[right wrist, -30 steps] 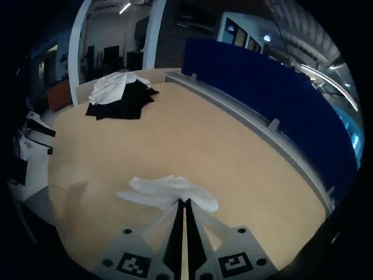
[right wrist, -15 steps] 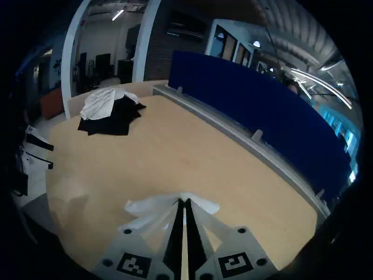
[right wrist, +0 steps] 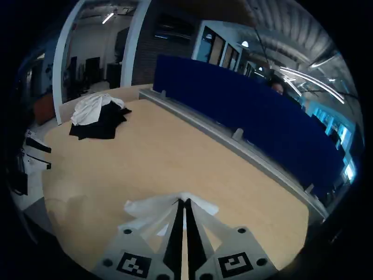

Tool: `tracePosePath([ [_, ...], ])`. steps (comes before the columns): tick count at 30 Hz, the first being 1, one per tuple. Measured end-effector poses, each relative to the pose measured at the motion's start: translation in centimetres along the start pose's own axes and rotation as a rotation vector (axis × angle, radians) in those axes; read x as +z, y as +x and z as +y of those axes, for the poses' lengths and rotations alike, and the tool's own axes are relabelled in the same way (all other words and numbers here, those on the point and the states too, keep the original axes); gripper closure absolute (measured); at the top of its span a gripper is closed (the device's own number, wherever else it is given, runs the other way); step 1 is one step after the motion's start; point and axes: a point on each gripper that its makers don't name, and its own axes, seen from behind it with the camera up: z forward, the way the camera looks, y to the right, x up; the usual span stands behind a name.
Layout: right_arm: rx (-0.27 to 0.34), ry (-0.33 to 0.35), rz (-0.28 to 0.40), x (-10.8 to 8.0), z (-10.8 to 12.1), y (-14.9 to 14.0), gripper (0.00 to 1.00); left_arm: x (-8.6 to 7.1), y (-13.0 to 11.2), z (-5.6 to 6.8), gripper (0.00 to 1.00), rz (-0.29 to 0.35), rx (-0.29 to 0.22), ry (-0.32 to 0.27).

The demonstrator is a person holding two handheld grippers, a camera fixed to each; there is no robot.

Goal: Fold towel

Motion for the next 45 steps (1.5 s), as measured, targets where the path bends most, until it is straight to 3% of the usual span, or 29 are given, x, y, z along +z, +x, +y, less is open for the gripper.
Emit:
tracePosePath([
  [27, 0.084, -0.167, -0.061, -6.7, 13.9, -7.0, 0.97, 1.5, 0.8, 1.5, 0.06, -0.017, 0.052, -0.007],
  [45, 0.104, -0.243, -0.103, -10.5, 20.0, -10.9, 0.97, 2.5, 1.4, 3.4, 0.06, -0.028, 0.063, -0.021],
])
